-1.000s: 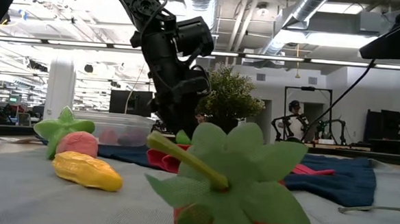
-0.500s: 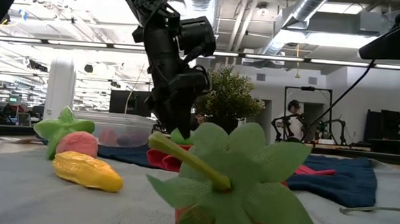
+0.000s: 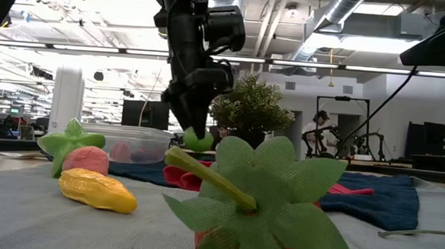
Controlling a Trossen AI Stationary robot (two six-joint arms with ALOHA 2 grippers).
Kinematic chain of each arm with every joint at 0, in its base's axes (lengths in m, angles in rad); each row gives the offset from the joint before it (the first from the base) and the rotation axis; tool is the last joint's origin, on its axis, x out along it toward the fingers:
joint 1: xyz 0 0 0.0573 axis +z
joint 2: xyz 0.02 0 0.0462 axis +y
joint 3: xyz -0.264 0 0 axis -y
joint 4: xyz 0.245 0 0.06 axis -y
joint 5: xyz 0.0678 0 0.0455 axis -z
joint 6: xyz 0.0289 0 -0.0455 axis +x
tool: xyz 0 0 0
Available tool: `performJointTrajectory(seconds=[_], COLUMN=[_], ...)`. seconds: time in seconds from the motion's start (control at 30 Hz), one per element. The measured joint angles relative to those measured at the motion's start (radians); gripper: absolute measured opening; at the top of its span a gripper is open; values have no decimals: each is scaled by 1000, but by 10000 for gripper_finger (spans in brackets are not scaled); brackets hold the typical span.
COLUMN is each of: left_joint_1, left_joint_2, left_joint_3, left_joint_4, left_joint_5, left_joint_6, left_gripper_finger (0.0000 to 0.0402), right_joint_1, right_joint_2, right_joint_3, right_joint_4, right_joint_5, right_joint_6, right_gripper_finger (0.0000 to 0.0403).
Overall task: Pick and placing Produce into tupperware
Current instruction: Put the green cabbage into the transparent bin
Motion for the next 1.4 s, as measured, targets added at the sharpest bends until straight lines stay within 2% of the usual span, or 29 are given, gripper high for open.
performJointTrajectory(seconds=[0.37,0.63,0.77,0.93,1.07,1.27,1.4], left_joint_1=[-20,-55,-75,-92,-94,-97,-97], left_joint_2=[-5,-8,-10,-9,-9,-2,0], left_joint_3=[29,180,235,234,214,101,23], left_joint_4=[-149,-282,-392,-585,-622,-557,-540], left_joint_5=[-73,-180,-203,-246,-227,-118,-110], left_joint_6=[3,9,-15,-115,-190,-215,-232], left_gripper_finger=[204,204,204,204,204,204,204], right_joint_1=[0,-2,0,12,13,13,13], right_joint_2=[0,0,0,0,0,0,0], right_joint_3=[0,0,0,0,0,0,0], right_joint_4=[4,4,4,4,4,5,5], right_joint_5=[0,0,0,-2,-1,-1,0], right_joint_6=[2,6,9,18,18,18,18], right_gripper_finger=[225,225,225,225,225,225,225])
